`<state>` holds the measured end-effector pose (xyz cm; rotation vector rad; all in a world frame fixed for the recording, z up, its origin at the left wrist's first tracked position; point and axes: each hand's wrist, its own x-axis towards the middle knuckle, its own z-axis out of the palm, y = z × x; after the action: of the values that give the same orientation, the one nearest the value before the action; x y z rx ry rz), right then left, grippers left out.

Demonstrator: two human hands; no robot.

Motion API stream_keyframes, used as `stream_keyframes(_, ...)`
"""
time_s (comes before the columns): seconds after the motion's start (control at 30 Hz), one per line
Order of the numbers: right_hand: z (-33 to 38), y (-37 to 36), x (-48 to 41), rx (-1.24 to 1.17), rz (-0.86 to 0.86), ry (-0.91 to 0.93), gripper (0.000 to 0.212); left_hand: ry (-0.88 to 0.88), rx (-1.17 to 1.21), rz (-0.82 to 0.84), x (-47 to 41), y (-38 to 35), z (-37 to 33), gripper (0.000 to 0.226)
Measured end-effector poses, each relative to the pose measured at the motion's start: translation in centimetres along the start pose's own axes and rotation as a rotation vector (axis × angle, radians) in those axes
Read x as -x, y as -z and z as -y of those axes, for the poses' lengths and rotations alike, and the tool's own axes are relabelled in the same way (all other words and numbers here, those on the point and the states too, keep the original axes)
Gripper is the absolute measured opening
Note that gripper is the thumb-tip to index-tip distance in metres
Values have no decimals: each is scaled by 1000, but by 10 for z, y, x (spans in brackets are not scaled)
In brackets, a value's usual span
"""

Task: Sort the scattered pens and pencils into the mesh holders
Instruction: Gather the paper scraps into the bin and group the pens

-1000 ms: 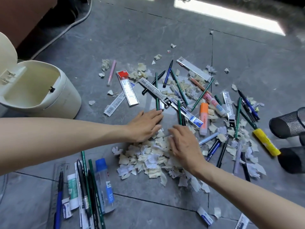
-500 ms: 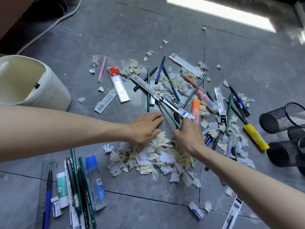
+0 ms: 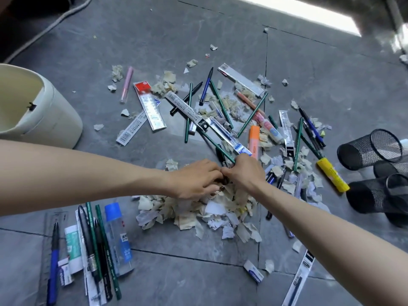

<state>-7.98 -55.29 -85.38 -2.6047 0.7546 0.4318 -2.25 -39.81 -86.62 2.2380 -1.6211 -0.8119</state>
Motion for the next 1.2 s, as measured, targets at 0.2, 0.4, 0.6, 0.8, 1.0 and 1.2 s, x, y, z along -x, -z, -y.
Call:
stream_keyframes(0.2, 5, 10, -1, -428, 111, 57, 25, 189, 165, -253, 0, 11, 6, 30)
stream_keyframes(0.4, 13, 19, 0, -519, 205, 165, 18, 520, 845, -243, -26, 37, -11, 43)
stream_keyframes(0.6, 13, 19, 3, -459, 110, 277, 15, 743, 1185, -281, -37, 47, -11, 31)
stream_keyframes(0.8, -14, 18, 9, -247, 27, 298, 37, 806, 1329, -388, -40, 62, 6, 13)
stream_keyframes(1.0, -23, -6, 33, 28, -9, 390, 28, 740, 1428, -346, -37, 64, 19, 9)
stream_keyframes(1.2, -8, -26, 62, 36, 79, 606, 36, 772, 1219, -424, -50, 71, 33, 12)
